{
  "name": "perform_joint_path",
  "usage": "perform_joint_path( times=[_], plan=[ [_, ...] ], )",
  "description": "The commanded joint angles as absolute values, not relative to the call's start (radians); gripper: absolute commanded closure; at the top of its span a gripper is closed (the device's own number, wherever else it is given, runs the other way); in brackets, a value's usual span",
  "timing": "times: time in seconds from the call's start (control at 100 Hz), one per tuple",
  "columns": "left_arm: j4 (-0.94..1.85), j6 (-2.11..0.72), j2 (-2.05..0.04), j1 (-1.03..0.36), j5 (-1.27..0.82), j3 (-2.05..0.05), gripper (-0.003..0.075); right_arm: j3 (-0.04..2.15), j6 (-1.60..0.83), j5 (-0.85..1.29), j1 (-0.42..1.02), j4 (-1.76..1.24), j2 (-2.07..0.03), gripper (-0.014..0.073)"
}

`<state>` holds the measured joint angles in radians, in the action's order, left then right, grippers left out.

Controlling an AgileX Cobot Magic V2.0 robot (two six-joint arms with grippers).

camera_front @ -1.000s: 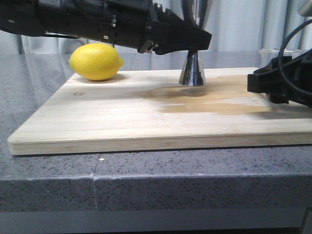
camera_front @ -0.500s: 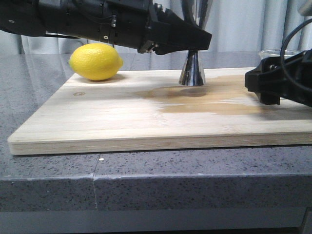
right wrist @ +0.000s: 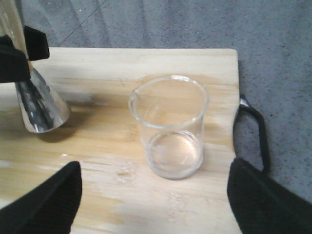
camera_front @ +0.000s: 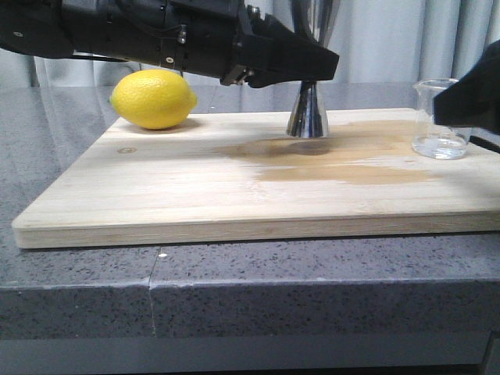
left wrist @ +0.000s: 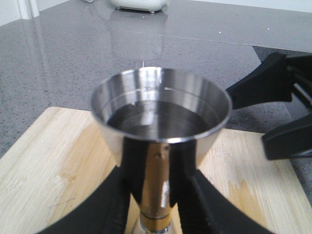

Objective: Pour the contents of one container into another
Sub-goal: 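Set the beaker back on the board and open the right gripper, then lower the jigger onto the board, release it, withdraw the left gripper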

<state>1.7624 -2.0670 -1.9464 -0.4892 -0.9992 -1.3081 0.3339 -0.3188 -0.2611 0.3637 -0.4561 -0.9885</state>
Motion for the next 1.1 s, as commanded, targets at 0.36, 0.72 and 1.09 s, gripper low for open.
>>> perform_joint_path(
  times=[0.36,0.72,1.09],
  plan=[
    [1.841,-2.06,-1.895,-0.496,-1.059,-1.339,0.0533,0.44,-0.383,0.108,0.29,-0.415,-0.731,0.0042],
    [1.818,-2.06,-1.895,-0.458,-1.071,-1.339,0.0533,0.514,-0.383,0.231,0.29,-0.314,-0.731,0.0042],
    [1.747,-2.072,-1.899,-0.411,-1.174,-1.339,0.0533,0.514,-0.383,0.203,0.29,-0.301,-0.731,0.0042]
  ],
)
